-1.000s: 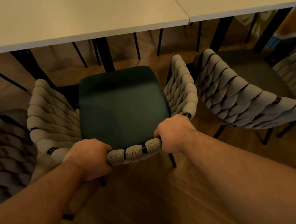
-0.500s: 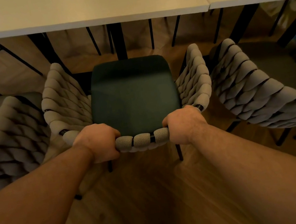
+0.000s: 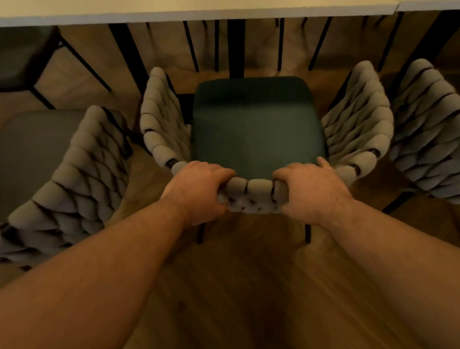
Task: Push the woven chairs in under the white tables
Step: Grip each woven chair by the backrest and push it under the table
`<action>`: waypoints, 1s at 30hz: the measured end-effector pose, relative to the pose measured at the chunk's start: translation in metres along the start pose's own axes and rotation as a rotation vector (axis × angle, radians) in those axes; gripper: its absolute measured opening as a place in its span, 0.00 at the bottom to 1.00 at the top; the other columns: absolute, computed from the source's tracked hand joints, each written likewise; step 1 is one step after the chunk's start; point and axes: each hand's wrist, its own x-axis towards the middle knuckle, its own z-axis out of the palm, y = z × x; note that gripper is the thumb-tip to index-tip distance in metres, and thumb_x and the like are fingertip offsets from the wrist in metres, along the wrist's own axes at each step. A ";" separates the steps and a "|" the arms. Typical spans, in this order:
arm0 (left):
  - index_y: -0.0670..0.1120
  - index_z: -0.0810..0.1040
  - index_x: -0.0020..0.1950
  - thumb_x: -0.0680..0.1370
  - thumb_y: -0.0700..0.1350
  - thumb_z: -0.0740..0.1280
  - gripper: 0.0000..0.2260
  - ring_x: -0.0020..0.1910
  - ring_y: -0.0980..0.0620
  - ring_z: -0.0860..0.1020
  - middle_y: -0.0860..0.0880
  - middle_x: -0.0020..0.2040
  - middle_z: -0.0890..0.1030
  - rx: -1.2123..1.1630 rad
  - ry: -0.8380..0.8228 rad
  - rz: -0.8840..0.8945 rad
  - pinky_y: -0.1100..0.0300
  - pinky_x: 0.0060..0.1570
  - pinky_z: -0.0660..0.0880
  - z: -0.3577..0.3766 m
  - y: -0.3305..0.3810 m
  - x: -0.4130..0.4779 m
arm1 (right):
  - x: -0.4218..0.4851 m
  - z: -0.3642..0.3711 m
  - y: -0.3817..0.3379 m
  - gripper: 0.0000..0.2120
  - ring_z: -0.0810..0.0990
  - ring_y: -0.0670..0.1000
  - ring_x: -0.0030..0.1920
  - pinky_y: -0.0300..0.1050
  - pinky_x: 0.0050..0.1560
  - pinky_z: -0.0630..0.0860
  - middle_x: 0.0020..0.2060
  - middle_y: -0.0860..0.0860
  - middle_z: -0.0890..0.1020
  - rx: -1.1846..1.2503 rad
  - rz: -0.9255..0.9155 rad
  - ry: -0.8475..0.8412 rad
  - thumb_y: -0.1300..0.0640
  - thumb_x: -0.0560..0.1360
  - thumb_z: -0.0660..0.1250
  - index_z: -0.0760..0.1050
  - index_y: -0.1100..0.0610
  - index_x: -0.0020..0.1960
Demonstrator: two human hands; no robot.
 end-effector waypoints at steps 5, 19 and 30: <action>0.58 0.62 0.84 0.78 0.52 0.71 0.36 0.84 0.51 0.57 0.53 0.85 0.63 0.093 -0.025 0.068 0.52 0.80 0.44 -0.019 -0.053 -0.062 | 0.004 0.013 -0.113 0.23 0.75 0.53 0.70 0.63 0.80 0.60 0.69 0.46 0.78 0.187 -0.134 0.243 0.50 0.76 0.72 0.77 0.44 0.71; 0.56 0.69 0.81 0.70 0.78 0.69 0.45 0.74 0.46 0.74 0.51 0.76 0.76 0.071 0.035 -0.627 0.49 0.70 0.72 -0.073 -0.345 -0.322 | 0.047 0.029 -0.417 0.31 0.64 0.51 0.80 0.62 0.83 0.51 0.79 0.44 0.70 0.125 -0.397 0.216 0.48 0.78 0.72 0.69 0.43 0.80; 0.64 0.61 0.82 0.69 0.67 0.78 0.46 0.57 0.52 0.80 0.56 0.63 0.80 0.172 -0.428 -0.591 0.57 0.54 0.78 -0.049 -0.435 -0.331 | 0.106 0.058 -0.531 0.58 0.72 0.56 0.76 0.67 0.77 0.65 0.78 0.47 0.73 -0.253 -0.464 -0.138 0.24 0.66 0.74 0.52 0.43 0.86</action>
